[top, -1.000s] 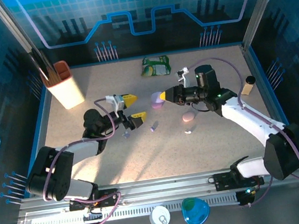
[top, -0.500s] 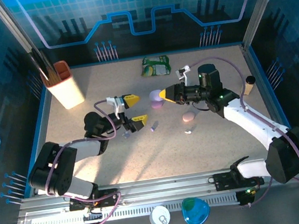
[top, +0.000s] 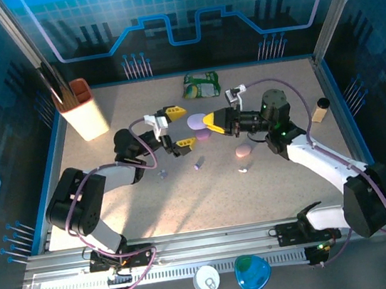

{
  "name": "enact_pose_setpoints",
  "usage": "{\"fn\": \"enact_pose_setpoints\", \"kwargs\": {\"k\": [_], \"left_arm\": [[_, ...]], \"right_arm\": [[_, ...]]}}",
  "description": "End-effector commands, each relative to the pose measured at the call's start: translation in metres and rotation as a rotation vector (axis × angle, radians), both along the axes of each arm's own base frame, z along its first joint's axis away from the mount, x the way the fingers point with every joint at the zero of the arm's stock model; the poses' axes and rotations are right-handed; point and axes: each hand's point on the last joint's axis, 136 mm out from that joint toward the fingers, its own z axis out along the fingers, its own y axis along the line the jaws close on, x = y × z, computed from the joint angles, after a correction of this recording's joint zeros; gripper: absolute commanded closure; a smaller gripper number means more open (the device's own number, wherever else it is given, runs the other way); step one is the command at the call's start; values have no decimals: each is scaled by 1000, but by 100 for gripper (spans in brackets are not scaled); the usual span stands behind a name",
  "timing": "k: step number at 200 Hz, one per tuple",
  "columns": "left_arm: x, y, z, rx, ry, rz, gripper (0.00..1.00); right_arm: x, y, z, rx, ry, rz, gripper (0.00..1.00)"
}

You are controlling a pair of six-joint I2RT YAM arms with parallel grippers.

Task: Insert wireless bluetooth earbuds into charging case

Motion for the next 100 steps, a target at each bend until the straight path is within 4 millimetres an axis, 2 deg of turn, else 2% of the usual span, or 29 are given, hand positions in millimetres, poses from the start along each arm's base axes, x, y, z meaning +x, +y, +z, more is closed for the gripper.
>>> {"fn": "enact_pose_setpoints", "kwargs": {"k": [1,26,100], "left_arm": [[-15,-11,8,16,-78,-102,10],[-22,-16,14,18,-73,-161,17],[-28,-27,31,1,-52,-226,34]], "right_arm": [[-10,5,15,63,-41,54,81],[-10,5,9,69,-19,60,82],[-3,8,1,100,11,69,82]]}}
